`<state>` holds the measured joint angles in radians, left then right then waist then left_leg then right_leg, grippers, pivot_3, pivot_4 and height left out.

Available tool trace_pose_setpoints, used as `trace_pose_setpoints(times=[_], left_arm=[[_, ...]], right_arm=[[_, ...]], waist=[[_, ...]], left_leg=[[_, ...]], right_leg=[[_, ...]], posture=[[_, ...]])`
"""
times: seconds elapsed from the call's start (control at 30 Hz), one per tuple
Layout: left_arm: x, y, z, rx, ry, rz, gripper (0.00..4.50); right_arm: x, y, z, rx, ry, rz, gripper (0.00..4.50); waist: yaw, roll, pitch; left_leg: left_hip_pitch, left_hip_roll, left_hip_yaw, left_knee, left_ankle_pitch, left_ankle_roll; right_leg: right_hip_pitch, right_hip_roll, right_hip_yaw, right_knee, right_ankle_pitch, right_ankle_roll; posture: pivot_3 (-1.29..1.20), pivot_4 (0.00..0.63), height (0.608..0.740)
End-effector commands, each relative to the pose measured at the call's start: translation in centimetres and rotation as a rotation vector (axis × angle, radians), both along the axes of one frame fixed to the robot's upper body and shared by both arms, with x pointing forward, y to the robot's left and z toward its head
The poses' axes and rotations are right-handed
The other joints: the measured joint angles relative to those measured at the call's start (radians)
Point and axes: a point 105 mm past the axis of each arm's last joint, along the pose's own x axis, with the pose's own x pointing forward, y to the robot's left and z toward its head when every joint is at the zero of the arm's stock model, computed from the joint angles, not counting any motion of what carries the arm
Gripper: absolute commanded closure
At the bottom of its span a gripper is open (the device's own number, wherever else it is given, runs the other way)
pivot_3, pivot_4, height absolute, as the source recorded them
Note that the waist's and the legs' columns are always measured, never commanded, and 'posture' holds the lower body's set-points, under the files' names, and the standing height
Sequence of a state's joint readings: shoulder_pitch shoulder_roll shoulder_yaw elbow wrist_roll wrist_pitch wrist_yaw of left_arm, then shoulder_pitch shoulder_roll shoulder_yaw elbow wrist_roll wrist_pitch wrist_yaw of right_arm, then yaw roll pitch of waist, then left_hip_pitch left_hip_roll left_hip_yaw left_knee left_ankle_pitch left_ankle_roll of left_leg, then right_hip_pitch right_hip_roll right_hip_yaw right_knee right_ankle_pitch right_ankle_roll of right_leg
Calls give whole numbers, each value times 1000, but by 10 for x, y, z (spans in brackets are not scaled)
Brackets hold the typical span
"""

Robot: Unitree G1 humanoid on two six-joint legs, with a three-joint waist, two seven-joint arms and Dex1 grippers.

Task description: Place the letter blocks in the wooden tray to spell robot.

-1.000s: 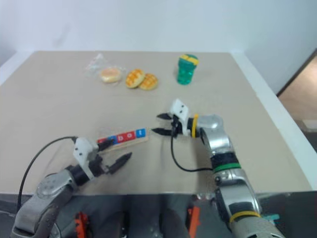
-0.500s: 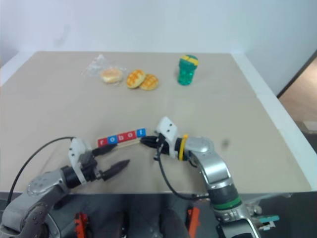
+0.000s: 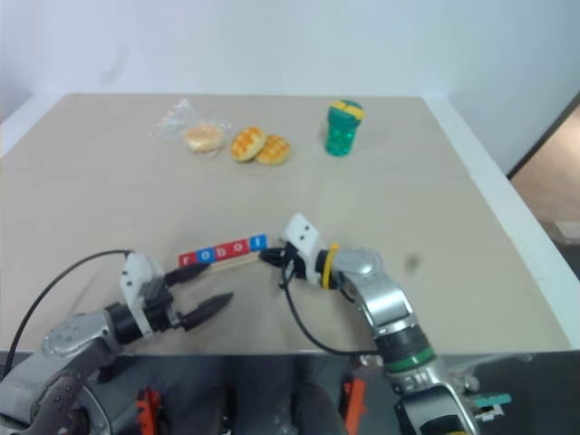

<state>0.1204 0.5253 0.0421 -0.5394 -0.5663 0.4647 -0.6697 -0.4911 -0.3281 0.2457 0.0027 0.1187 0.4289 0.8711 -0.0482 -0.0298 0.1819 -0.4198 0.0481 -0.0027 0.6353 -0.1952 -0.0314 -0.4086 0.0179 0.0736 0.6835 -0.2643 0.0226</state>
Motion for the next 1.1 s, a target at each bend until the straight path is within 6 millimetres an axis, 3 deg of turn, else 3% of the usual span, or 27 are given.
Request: trace_pose_setpoints(times=[0.03,0.83,1.1], left_arm=[[-3,-3,10,0,-51,-4,0],[-5,-9,6,-2,-44,4,0],[-3,-10,7,-8,-52,2,0]], right_arm=[[4,4,11,6,-55,14,4430],[15,11,21,3,-111,31,4430],[16,8,49,64,-171,-3,4430]], waist=[[0,0,0],[0,0,0],[0,0,0]], left_leg=[[0,0,0,0,0,0],[0,0,0,0,0,0],[0,0,0,0,0,0]], right_leg=[[0,0,0,0,0,0],[0,0,0,0,0,0],[0,0,0,0,0,0]], posture=[[0,150,740],[0,150,740],[0,150,740]])
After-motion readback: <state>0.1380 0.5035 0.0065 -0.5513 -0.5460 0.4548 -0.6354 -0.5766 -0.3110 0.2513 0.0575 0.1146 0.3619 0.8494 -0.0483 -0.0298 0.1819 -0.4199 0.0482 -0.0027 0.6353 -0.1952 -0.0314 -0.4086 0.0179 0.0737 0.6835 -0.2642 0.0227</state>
